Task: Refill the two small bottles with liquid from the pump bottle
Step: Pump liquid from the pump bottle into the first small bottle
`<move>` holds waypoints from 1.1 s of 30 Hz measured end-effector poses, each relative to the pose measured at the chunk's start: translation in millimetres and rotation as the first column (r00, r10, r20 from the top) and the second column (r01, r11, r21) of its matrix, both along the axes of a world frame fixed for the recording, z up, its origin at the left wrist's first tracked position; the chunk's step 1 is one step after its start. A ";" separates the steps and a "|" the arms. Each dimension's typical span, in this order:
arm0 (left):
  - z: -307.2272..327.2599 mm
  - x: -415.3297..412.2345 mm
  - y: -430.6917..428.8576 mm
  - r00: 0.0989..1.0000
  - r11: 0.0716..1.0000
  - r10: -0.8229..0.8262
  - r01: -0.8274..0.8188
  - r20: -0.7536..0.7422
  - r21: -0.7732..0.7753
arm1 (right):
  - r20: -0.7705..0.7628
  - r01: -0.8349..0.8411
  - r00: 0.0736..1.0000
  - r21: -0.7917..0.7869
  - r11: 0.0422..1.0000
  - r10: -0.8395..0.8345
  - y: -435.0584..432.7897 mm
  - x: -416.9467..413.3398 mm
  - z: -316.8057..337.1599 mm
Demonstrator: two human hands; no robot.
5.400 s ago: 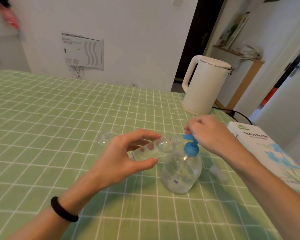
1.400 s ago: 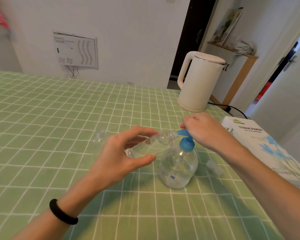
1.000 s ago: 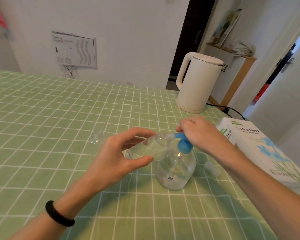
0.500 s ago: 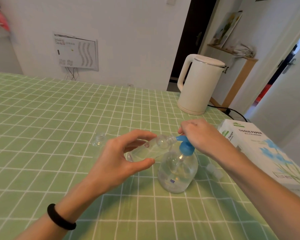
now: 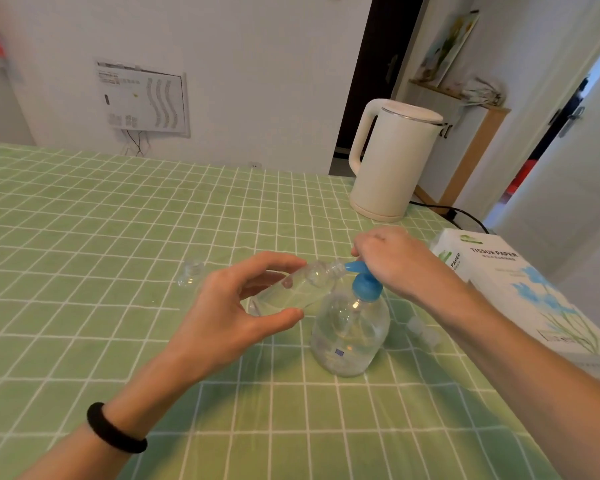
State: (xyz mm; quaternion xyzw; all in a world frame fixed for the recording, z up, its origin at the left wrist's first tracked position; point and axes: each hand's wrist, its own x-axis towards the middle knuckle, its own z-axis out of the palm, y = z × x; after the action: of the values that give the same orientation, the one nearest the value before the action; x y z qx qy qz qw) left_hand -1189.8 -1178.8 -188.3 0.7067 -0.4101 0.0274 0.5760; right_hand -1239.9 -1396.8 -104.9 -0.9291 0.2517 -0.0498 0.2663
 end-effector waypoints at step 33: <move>-1.6 0.5 -0.6 0.999 1.000 -0.018 0.018 -0.030 -0.016 | 0.033 0.004 0.999 -0.009 1.000 -0.003 -2.1 1.8 -1.1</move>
State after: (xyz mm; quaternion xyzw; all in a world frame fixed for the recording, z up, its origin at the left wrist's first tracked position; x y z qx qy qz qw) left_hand -1189.3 -1179.4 -189.9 0.6986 -0.4076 0.0149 0.5879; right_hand -1238.1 -1398.9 -106.0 -0.9290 0.2487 -0.0668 0.2660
